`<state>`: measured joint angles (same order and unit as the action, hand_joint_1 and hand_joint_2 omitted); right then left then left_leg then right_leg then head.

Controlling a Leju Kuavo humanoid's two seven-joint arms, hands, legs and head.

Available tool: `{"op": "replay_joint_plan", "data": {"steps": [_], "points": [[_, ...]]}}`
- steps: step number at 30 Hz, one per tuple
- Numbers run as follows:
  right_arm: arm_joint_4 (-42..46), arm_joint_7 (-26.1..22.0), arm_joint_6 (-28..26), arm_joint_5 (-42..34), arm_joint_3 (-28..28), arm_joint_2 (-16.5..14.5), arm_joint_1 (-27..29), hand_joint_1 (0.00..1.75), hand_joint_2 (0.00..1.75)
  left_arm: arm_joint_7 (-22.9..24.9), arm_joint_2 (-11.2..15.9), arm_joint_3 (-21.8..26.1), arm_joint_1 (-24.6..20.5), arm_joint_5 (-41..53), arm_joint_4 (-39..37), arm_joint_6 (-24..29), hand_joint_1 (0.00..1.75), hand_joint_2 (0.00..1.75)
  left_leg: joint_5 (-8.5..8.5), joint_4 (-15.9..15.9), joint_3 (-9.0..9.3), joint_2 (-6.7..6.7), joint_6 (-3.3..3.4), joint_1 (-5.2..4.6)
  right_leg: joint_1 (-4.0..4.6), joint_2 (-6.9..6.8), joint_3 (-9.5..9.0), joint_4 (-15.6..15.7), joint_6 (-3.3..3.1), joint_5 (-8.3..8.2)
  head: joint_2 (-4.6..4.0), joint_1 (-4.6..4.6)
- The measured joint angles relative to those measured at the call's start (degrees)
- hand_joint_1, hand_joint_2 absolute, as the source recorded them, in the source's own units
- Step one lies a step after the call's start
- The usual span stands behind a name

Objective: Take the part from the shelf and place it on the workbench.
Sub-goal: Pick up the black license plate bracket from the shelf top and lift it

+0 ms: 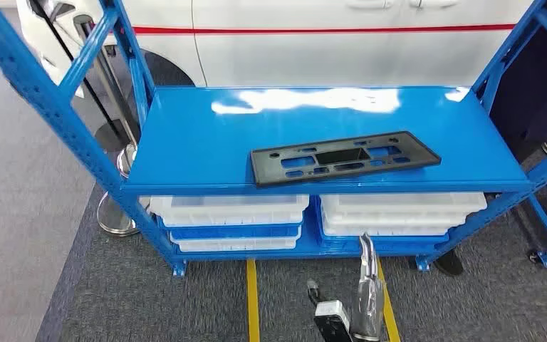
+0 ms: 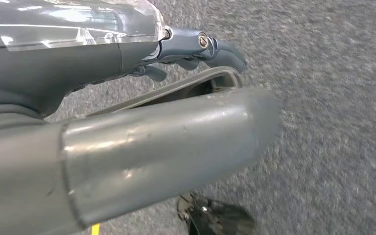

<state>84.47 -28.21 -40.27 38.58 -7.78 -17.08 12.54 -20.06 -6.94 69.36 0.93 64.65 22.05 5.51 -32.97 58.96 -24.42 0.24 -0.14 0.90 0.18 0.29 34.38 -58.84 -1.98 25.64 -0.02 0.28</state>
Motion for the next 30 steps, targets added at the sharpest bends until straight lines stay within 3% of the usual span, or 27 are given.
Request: {"op": "replay_joint_plan", "data": {"steps": [2,3,4,6,7,8,12,14,17,18,19,21,23,25,27,28,30], "points": [[0.08,-0.08,-0.01,0.1,0.08,-0.09,-0.04,0.0,1.75,0.0,-0.04,0.03,-0.09,0.08,-0.02,-0.01,0.0,0.0,-0.26,1.62,-0.83,-0.02,-0.06,0.02,0.0,-0.05,-0.36,0.18,-0.15,0.11,0.0,-0.04],[0.15,-0.21,-0.02,0.24,0.17,-0.22,-0.09,0.0,1.75,0.0,-0.09,0.08,-0.19,0.17,-0.05,-0.02,0.0,0.0,-0.79,3.78,-2.04,-0.04,-0.15,0.04,0.0,-0.09,-0.73,0.35,-0.31,0.27,0.0,-0.06],[0.24,-0.76,-0.03,0.87,0.56,-0.5,-0.11,0.0,1.75,0.04,-0.1,0.27,-0.26,0.39,-0.09,-0.02,0.0,0.0,-2.35,7.71,-4.77,-0.05,-0.37,0.07,-0.01,-0.08,-1.29,0.48,-0.48,0.68,0.0,-0.09],[1.76,-2.52,-0.03,4.88,2.29,-1.52,-0.14,0.0,1.75,0.19,0.09,0.8,-0.23,1.53,-0.25,0.09,0.0,0.0,0.91,7.52,-8.5,-0.08,-0.92,0.27,-0.18,0.13,-3.24,0.29,-0.13,2.54,0.0,-0.09],[2.88,-3.18,-0.03,7.77,3.31,-1.98,-0.16,0.0,1.75,0.28,0.25,1.09,-0.21,2.27,-0.37,0.18,0.0,0.0,2.45,5.64,-9.84,-0.07,-1.09,0.23,-0.23,0.26,-3.96,-0.03,0.25,3.44,0.0,-0.1],[4.45,-3.28,-0.03,10.88,4.16,-2.33,-0.22,0.0,1.75,0.33,0.43,1.23,-0.23,3.0,-0.5,0.29,0.0,0.0,5.37,2.08,-9.6,-0.06,-0.9,0.14,-0.26,0.35,-4.34,-0.36,0.74,4.15,0.0,-0.09],[9.39,-2.19,-0.05,16.94,5.97,-2.71,-0.58,0.0,1.75,0.51,0.87,1.41,-0.21,4.18,-0.87,0.54,0.0,0.0,5.89,1.32,-9.76,-0.02,0.86,0.09,-0.12,0.33,-4.04,-1.16,2.01,5.35,0.0,-0.1],[10.98,-2.04,-0.06,17.31,6.62,-2.76,-0.8,0.0,1.75,0.5,0.95,1.43,-0.33,4.36,-0.97,0.55,0.0,0.0,5.95,0.89,-9.43,0.0,1.49,0.34,-0.27,0.2,-2.54,-4.6,2.61,7.49,0.0,-0.1],[12.27,-2.15,-0.04,18.56,7.47,-2.76,-0.95,0.0,1.75,0.53,1.12,1.43,-0.5,4.63,-1.1,0.55,0.0,0.0,5.65,0.8,-9.21,0.01,1.93,0.32,-0.6,0.05,3.27,-14.83,3.23,11.29,0.0,-0.08],[12.69,-2.33,-0.04,19.86,7.92,-2.76,-1.05,0.0,1.75,0.6,1.19,1.43,-0.54,4.96,-1.19,0.56,0.0,0.0,5.52,0.81,-9.09,0.01,1.96,0.31,-0.66,0.04,4.5,-16.31,3.29,11.0,0.0,-0.08],[13.19,-2.52,-0.04,21.77,8.53,-2.76,-1.33,0.0,1.75,0.67,1.27,1.44,-0.59,5.4,-1.28,0.56,0.0,0.0,5.38,0.81,-8.87,0.01,1.94,0.3,-0.69,0.03,4.62,-15.59,3.25,9.51,0.0,-0.08],[14.39,-2.31,-0.04,27.62,10.33,-2.76,-2.59,0.0,1.75,0.85,1.48,1.45,-0.74,6.54,-1.57,0.56,0.0,0.0,5.08,0.75,-8.29,-0.01,1.76,0.31,-0.61,0.01,2.03,-8.79,2.77,4.84,0.0,-0.08],[15.31,-1.39,-0.04,34.34,12.76,-2.72,-4.49,0.0,1.75,0.98,1.81,1.45,-1.07,7.67,-1.98,0.5,0.0,0.0,4.86,0.71,-7.97,-0.04,1.35,0.19,-0.23,-0.03,-0.59,-2.6,2.15,2.28,0.0,-0.09],[15.65,0.77,-0.03,40.5,15.68,-2.49,-6.35,0.0,1.75,1.0,2.22,1.45,-1.45,8.74,-2.46,0.37,0.0,0.0,4.89,0.47,-7.88,-0.05,0.76,0.15,0.13,-0.03,-1.2,-0.91,1.8,2.15,0.0,-0.09],[15.66,5.95,-0.03,45.82,18.08,-1.65,-7.76,0.0,1.75,0.92,2.67,1.45,-1.78,9.73,-2.89,0.22,0.0,0.0,4.87,0.24,-7.66,-0.04,0.12,0.13,-0.09,-0.06,-1.57,-0.07,1.38,1.8,0.0,-0.1],[15.56,9.66,-0.03,47.84,18.64,-0.72,-8.23,0.0,1.75,0.87,2.92,1.45,-1.95,10.14,-3.09,0.15,0.0,0.0,4.26,0.91,-7.88,-0.05,-0.08,0.1,-0.29,-0.12,-1.89,0.48,1.09,1.54,0.0,-0.11],[14.83,17.59,-0.03,50.29,18.69,2.36,-8.75,0.0,1.75,0.76,3.44,1.45,-2.2,10.8,-3.48,-0.03,0.0,0.0,1.29,5.71,-10.05,-0.08,-0.28,0.14,-0.54,-0.35,-2.37,1.26,0.64,1.17,0.0,-0.12]]}}
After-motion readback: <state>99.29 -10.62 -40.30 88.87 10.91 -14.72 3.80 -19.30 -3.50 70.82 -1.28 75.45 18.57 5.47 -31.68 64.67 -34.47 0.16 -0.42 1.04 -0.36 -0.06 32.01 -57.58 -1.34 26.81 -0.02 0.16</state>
